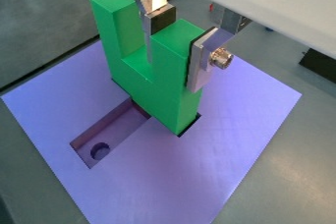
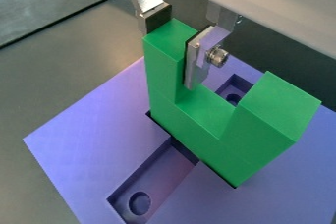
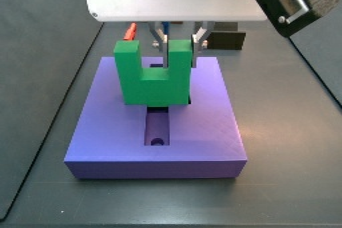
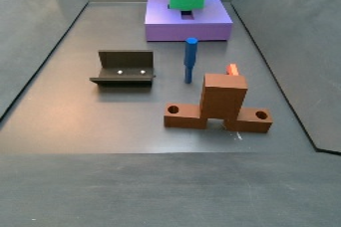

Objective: Pick up the green object. Move up. Move to above the board. Insert the green object.
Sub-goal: Insert the green object.

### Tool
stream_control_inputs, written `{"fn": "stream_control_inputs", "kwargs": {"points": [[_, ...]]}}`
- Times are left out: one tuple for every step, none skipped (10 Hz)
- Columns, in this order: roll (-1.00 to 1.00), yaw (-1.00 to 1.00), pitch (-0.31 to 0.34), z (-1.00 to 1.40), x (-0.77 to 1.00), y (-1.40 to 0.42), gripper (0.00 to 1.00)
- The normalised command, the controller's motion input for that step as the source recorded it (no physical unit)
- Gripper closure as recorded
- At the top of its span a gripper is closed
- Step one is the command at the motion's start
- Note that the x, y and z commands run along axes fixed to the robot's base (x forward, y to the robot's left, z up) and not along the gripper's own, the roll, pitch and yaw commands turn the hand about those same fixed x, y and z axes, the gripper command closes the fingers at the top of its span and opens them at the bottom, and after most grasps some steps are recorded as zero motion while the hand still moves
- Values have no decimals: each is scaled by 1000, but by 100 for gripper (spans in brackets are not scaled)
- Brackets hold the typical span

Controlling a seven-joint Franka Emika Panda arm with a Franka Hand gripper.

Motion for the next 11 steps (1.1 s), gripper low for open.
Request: {"fn": "stream_control_inputs", "kwargs": {"points": [[29, 100, -106, -183, -20, 0, 100], [53, 43, -90, -211, 0, 0, 100], [166, 31, -110, -317, 0, 0, 100], [290, 80, -179, -431, -74, -46, 100], [266, 11, -144, -557, 0, -34, 100], [229, 0, -187, -657, 0, -34, 100], [174, 0, -184, -717, 0, -26, 100], [70, 0, -117, -831, 0, 0, 100], [24, 0, -44, -774, 0, 0, 100], [-16, -3, 26, 0, 43, 9, 100], [0, 0, 0, 0, 0, 0, 100]]}}
